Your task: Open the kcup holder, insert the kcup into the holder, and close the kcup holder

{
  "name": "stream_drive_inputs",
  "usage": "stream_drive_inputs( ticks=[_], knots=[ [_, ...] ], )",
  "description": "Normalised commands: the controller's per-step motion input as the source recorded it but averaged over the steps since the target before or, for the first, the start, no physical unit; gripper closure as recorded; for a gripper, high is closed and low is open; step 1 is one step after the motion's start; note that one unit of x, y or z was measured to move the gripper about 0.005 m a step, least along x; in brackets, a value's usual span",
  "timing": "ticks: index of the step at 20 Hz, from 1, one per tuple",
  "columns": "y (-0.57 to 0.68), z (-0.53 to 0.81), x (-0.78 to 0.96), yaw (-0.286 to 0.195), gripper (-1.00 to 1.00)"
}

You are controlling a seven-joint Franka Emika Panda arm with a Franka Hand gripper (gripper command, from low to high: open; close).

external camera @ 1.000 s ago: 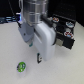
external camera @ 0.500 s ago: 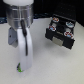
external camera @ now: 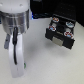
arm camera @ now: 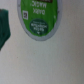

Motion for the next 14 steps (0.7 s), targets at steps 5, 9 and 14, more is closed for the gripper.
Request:
stream_drive_inputs(
  ticks=[5, 9, 14],
  knots=[
    [-0.17, -0.13, 0.39, -0.156, -1.0],
    [-0.12, -0.14, 0.3, -0.117, -1.0],
    [-0.13, -0.15, 0.19, -0.086, -1.0]
  ],
)
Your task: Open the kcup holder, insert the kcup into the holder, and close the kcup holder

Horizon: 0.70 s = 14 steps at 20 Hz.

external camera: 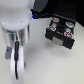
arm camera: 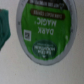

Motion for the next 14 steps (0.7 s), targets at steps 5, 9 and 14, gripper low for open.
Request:
stream_drive_inputs(
  ticks=[5, 9, 14],
  knots=[
    [-0.11, -0.06, 0.14, -0.083, 1.0],
    [-0.04, 0.07, 0.16, -0.085, 1.0],
    [0.01, 0.17, 0.09, -0.058, 1.0]
  ],
)
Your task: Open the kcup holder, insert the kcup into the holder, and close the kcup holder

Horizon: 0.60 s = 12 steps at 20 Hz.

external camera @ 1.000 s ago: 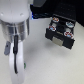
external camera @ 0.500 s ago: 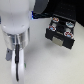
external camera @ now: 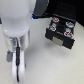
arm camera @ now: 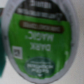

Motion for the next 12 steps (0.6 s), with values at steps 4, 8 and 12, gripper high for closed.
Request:
stream_drive_inputs(
  ticks=[4, 8, 12],
  knots=[
    [0.15, 0.55, 0.04, -0.051, 1.0],
    [0.26, 0.75, 0.02, -0.04, 1.0],
    [0.45, 0.86, 0.02, 0.009, 1.0]
  ],
)
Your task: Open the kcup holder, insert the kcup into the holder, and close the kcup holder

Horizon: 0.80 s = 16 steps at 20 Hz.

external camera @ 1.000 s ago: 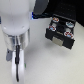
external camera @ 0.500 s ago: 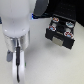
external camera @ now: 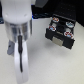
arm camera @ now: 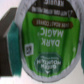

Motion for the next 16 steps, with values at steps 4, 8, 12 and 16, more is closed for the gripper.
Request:
stream_drive_inputs(
  ticks=[4, 8, 12, 16],
  knots=[
    [0.57, 0.75, 0.02, 0.043, 1.0],
    [0.62, 0.68, 0.02, 0.041, 1.0],
    [0.61, 0.59, 0.0, 0.03, 1.0],
    [0.58, 0.52, -0.04, 0.046, 1.0]
  ],
)
